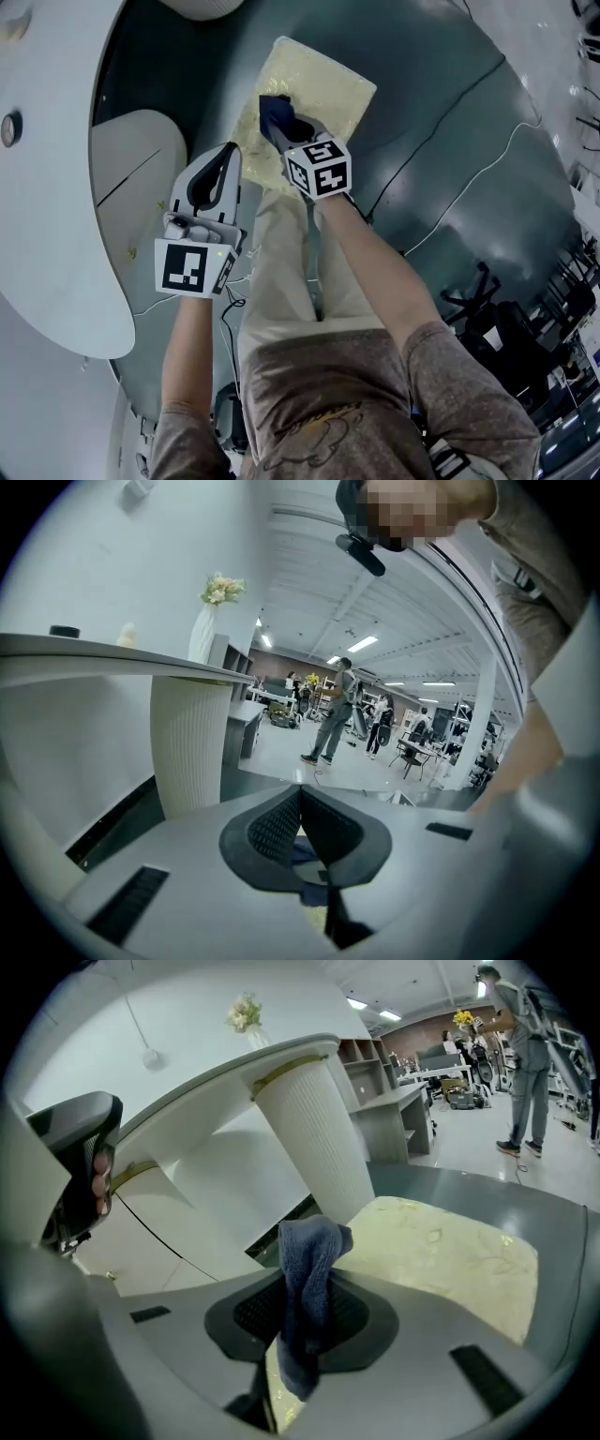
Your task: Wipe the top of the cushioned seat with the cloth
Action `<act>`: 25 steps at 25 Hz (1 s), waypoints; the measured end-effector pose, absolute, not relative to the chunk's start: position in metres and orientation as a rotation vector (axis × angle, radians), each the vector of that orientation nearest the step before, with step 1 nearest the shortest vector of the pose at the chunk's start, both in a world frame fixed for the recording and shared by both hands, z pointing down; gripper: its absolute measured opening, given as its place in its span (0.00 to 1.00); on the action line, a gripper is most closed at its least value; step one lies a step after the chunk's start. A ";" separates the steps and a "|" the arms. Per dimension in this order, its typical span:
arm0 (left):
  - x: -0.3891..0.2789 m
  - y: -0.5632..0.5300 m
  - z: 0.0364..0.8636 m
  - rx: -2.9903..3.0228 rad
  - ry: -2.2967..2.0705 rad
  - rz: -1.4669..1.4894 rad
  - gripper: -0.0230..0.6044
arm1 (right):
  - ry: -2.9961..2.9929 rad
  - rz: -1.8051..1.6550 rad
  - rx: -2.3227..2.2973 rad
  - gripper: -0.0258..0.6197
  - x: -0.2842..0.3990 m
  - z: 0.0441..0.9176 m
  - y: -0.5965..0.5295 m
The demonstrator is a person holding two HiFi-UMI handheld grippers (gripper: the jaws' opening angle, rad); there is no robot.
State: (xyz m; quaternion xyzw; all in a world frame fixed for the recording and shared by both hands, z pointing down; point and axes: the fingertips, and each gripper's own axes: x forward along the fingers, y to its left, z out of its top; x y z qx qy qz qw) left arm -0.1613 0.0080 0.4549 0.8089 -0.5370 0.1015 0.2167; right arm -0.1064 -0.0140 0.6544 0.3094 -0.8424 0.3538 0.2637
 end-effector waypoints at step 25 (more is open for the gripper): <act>-0.186 0.016 0.465 2.204 -1.506 0.297 0.06 | -2.222 0.880 0.750 0.17 -0.140 0.693 0.023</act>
